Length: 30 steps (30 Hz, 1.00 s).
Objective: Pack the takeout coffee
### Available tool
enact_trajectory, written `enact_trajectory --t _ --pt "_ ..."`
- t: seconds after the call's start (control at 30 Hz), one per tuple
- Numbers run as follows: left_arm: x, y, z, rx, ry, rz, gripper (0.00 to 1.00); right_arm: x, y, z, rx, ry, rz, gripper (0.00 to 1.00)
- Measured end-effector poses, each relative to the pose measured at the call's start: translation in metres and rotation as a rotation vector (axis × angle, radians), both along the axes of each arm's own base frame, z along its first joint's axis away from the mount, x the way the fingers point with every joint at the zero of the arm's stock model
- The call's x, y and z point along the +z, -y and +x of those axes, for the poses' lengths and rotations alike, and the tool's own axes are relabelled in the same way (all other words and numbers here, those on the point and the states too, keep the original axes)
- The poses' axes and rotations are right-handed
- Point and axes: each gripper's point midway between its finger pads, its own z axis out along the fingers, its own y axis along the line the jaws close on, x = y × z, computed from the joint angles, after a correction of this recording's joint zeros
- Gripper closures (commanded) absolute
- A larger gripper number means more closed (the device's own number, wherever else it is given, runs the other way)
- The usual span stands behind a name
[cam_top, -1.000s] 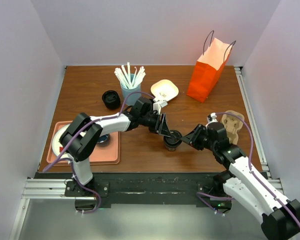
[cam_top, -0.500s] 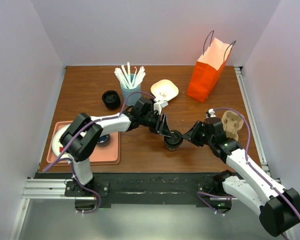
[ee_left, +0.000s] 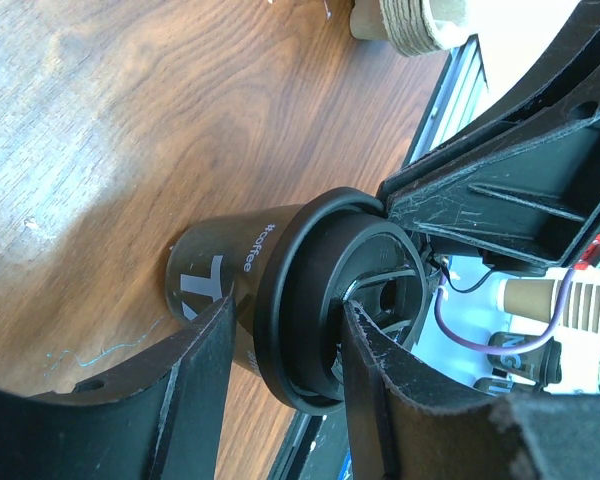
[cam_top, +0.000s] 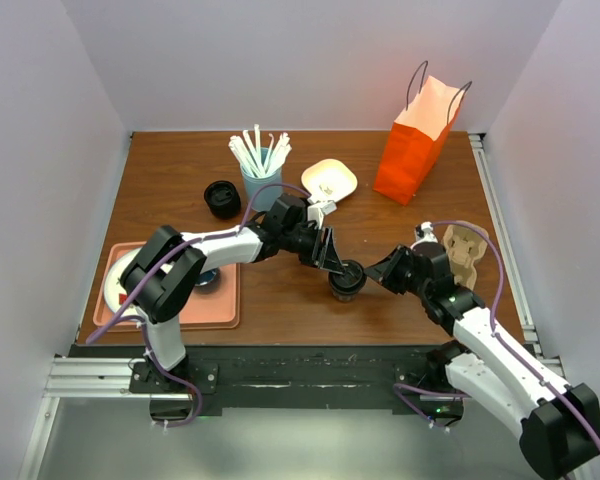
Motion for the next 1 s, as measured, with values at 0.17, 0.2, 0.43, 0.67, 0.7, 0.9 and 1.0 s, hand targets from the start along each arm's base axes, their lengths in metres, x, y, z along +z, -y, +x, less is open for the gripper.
enact_trajectory --t 0.17,0.2,0.43,0.67,0.7,0.9,1.0 --pt "-0.001 0.000 0.001 0.005 -0.005 0.001 0.54 -0.005 0.001 0.000 -0.033 0.045 0.057 0.89" --pt "-0.001 0.001 0.000 0.004 -0.005 0.002 0.54 -0.007 0.000 0.001 -0.038 0.046 0.065 0.89" --pt "-0.001 0.001 0.001 0.013 -0.012 0.004 0.54 -0.007 0.000 0.002 -0.053 0.052 0.083 0.87" --pt "0.001 0.002 -0.001 0.011 -0.022 0.012 0.54 -0.002 0.001 0.001 -0.044 0.037 0.066 0.75" --pt "0.001 0.002 -0.001 0.010 -0.024 0.016 0.53 0.001 0.000 0.001 -0.037 0.026 0.051 0.74" --pt "0.007 0.003 0.001 0.008 -0.021 0.060 0.49 0.020 0.000 0.007 -0.008 -0.020 -0.021 0.71" --pt "0.011 0.004 0.002 0.005 -0.020 0.087 0.47 0.036 0.000 0.011 0.001 0.008 -0.027 0.71"
